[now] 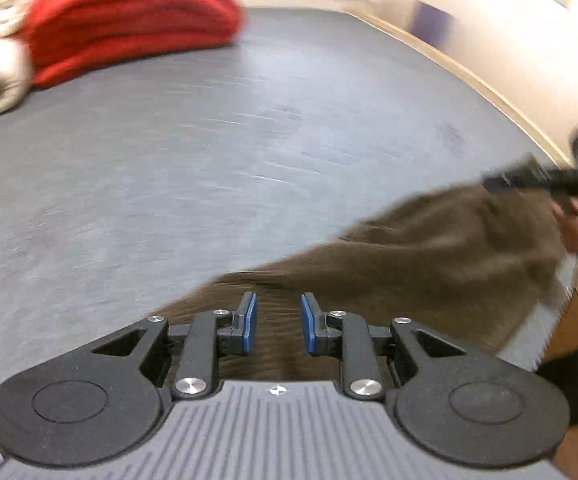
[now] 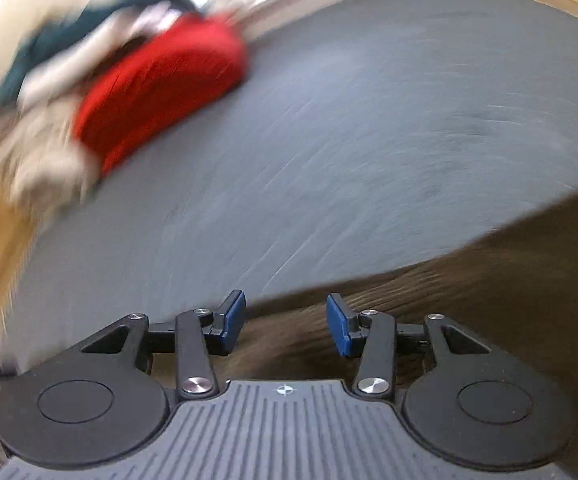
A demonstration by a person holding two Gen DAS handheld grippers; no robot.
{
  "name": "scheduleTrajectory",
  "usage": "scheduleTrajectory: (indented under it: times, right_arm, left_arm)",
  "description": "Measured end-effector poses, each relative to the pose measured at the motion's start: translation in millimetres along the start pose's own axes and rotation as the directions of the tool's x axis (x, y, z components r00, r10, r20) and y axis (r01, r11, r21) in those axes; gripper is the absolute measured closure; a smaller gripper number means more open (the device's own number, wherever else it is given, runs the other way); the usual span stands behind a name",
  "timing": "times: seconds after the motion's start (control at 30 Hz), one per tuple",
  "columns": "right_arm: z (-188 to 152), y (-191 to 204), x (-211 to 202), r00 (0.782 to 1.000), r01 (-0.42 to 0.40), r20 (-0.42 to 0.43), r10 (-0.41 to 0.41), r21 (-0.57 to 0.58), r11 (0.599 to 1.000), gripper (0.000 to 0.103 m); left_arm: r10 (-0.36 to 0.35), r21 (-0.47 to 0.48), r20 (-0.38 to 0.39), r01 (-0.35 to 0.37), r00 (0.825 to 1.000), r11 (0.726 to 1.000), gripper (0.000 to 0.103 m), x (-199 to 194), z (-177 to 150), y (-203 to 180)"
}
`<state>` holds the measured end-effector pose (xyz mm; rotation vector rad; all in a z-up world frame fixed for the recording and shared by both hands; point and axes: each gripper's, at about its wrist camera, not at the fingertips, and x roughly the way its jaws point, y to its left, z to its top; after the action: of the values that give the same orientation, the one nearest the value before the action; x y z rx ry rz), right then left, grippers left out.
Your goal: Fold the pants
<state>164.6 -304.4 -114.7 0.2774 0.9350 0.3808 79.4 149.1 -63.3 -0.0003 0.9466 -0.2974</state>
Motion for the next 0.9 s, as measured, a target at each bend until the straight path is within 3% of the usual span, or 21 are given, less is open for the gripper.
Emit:
scheduleTrajectory:
  times: [0.1,0.17,0.23,0.3,0.47,0.57,0.63,0.9]
  right_arm:
    - [5,44,5,0.998,-0.070,-0.013,0.069,-0.117,0.991,0.055]
    - [9,75,7,0.997,-0.077,-0.020,0.074,-0.183,0.980,0.055]
    - [5,105,9,0.999,-0.050,-0.025,0.045,-0.252,0.966,0.056]
    - [0,120,14,0.998,0.048,-0.018,-0.056,-0.304,0.952,0.056]
    - [-14,128,62,0.981,0.114,-0.102,-0.165,-0.388,0.915,0.056]
    - [-25,132,78,0.980,0.044,-0.153,-0.127,-0.457,0.889,0.055]
    - [-27,132,85,0.982,0.037,-0.144,-0.125,-0.498,0.866,0.055]
    - [-37,153,105,0.978,0.028,-0.129,-0.164,-0.696,0.718,0.055]
  left_arm:
    - [0.071,-0.141,-0.014,-0.072,0.997,0.987,0.070,-9,-7,44]
    - [0.095,-0.245,-0.021,-0.098,0.995,0.965,0.039,-14,-15,71]
    - [0.064,-0.354,-0.037,-0.073,0.997,0.933,0.036,-12,-27,92]
    - [0.034,-0.416,-0.057,-0.055,0.998,0.908,0.035,-9,-35,106]
    - [0.018,-0.435,-0.135,-0.076,0.991,0.897,0.034,1,-46,117]
    - [0.017,-0.417,-0.150,-0.079,0.989,0.905,0.034,7,-52,108]
    - [0.005,-0.417,-0.151,-0.068,0.988,0.906,0.033,12,-57,106]
    - [-0.014,-0.392,-0.169,-0.054,0.986,0.918,0.031,26,-55,98]
